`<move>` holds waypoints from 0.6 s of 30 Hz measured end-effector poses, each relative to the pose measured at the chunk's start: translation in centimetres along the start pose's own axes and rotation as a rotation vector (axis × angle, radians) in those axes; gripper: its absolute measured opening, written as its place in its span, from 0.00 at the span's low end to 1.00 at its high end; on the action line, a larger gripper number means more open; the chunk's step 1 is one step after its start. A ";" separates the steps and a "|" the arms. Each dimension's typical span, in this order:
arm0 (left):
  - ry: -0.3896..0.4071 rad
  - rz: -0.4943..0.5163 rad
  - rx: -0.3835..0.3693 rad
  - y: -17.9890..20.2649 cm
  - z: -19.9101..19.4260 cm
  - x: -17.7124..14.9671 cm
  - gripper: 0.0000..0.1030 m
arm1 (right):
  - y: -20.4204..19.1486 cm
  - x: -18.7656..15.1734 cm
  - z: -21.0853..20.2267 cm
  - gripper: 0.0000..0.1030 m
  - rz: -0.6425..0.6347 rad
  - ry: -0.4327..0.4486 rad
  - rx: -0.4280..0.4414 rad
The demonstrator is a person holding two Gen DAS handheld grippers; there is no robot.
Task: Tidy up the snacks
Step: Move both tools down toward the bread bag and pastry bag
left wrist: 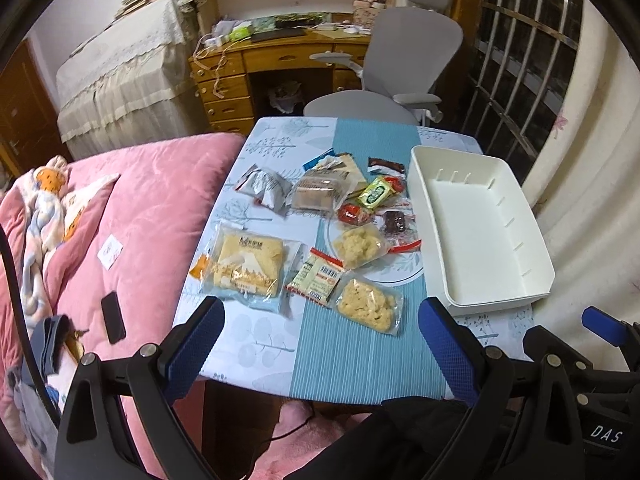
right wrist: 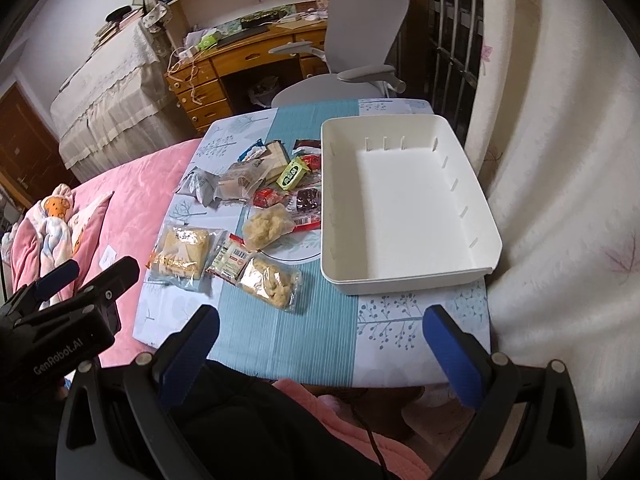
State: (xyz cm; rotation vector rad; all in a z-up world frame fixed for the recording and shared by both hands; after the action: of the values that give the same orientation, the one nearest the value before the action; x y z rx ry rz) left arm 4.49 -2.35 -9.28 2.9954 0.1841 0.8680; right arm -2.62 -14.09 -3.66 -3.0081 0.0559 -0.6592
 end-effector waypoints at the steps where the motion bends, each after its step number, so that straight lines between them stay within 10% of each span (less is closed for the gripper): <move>1: 0.000 -0.016 0.008 -0.2 0.0 -0.1 0.94 | -0.1 0.0 0.2 0.99 -0.010 -0.002 0.007; 18: -0.056 -0.201 0.094 -4.4 0.8 -1.7 0.94 | -2.3 1.1 3.3 0.99 -0.101 -0.081 0.109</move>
State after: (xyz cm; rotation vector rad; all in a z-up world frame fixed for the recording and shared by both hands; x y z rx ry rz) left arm 3.05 1.82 -11.11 3.0123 0.5285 0.7744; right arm -0.21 -11.70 -6.02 -2.9438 -0.1321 -0.5297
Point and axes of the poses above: each gripper's, at about its wrist camera, not at the fingertips, and z roughly the way its jaws point, y to its right, x to its top, the point moved 9 cm from there along z, roughly the way its jaws point, and after that the axes turned 4 degrees about -x, right-handed, at the moved point
